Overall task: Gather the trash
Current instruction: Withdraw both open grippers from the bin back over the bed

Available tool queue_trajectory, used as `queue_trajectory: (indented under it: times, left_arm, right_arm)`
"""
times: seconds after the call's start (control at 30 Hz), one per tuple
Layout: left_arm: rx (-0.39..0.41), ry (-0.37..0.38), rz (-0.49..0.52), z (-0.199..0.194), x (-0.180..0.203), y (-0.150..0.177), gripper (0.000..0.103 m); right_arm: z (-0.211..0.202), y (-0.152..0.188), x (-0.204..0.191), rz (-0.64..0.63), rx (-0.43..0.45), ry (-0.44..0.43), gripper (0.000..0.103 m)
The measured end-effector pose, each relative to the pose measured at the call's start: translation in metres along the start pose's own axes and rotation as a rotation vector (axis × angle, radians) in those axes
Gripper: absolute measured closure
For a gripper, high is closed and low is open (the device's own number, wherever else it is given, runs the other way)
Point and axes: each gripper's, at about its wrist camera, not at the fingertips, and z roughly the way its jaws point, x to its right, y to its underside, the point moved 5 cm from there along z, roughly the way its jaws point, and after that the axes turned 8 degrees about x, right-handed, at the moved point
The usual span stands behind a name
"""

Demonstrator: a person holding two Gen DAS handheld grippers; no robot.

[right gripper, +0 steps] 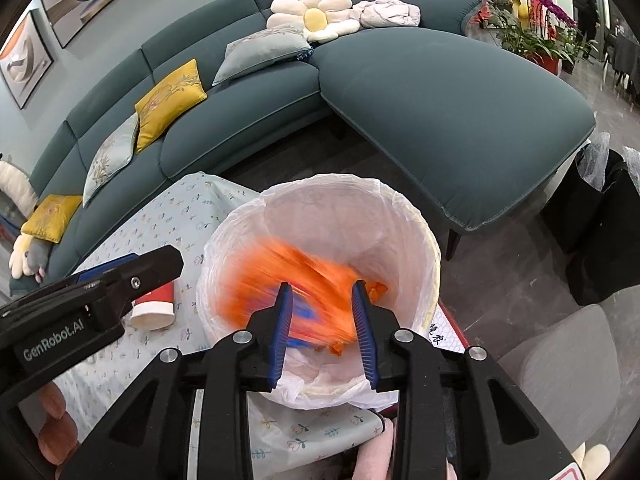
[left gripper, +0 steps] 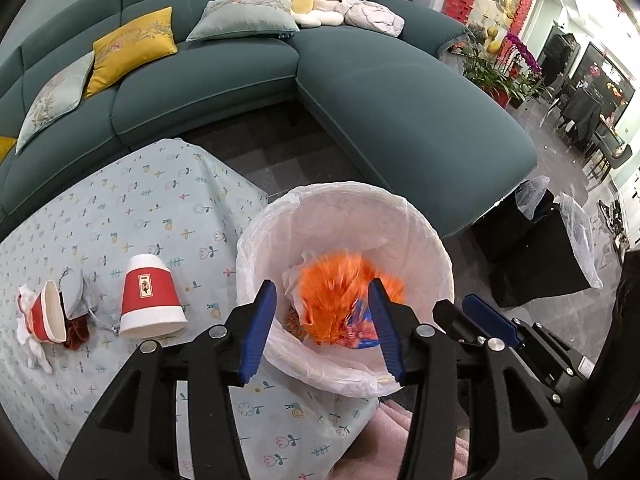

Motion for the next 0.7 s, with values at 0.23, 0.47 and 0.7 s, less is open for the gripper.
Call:
queue_trajectory:
  times: [0.23, 0.47, 0.7]
  left_arm:
    - [0.018, -0.012, -0.03, -0.01, -0.011, 0.0, 0.054]
    - [0.035, -0.038, -0.085, -0.024, -0.038, 0.002, 0.054]
    - [0.053, -0.076, -0.144, -0.043, -0.076, 0.01, 0.054]
  right_arm:
    - [-0.008, -0.002, -0.005, -0.012, 0.012, 0.004, 0.069]
    - [-0.017, -0.002, -0.017, -0.028, 0.023, -0.001, 0.068]
    - [-0.028, -0.001, -0.046, -0.069, 0.033, -0.024, 0.067]
